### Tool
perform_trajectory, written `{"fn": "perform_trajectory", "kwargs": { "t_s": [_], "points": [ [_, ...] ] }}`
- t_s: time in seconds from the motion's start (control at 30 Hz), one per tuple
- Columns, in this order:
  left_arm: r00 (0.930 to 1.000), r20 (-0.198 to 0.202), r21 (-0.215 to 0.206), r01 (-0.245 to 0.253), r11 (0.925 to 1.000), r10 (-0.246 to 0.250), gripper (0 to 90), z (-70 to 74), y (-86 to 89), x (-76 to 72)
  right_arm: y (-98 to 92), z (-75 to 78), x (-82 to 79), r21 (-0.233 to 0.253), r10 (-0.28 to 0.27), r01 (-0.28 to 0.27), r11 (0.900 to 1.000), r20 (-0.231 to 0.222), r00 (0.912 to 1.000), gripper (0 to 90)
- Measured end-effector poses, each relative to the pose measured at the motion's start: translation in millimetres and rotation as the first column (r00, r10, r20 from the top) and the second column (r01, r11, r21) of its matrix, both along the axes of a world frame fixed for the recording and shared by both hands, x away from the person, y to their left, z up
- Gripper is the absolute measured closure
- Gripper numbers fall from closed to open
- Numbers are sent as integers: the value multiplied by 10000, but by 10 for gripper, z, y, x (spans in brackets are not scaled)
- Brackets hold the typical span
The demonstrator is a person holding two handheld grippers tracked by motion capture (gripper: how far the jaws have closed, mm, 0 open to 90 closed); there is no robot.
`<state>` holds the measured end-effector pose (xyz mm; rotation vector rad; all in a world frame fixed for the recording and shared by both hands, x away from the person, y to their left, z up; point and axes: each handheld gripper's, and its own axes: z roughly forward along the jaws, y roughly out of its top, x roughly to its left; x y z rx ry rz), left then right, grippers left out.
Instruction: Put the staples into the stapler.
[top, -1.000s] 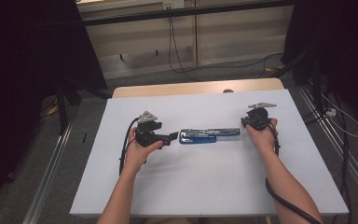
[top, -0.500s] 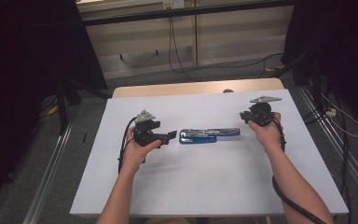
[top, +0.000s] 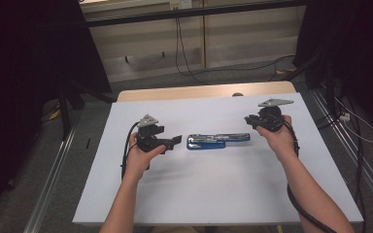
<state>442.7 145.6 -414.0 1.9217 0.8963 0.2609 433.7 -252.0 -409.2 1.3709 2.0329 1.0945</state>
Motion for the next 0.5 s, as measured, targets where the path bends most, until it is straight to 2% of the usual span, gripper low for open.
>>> {"fn": "perform_trajectory", "kwargs": {
  "t_s": [0.13,0.5],
  "points": [
    [10000,36,-39,-51,10000,51,102,9,18,0,9,37,-17,35,174,-174,9998,70,9998,793],
    [9998,-170,-45,-126,9999,125,86,4,51,3,98,48,-49,-6,754,-754,9972,90,9971,793]
  ]
}}
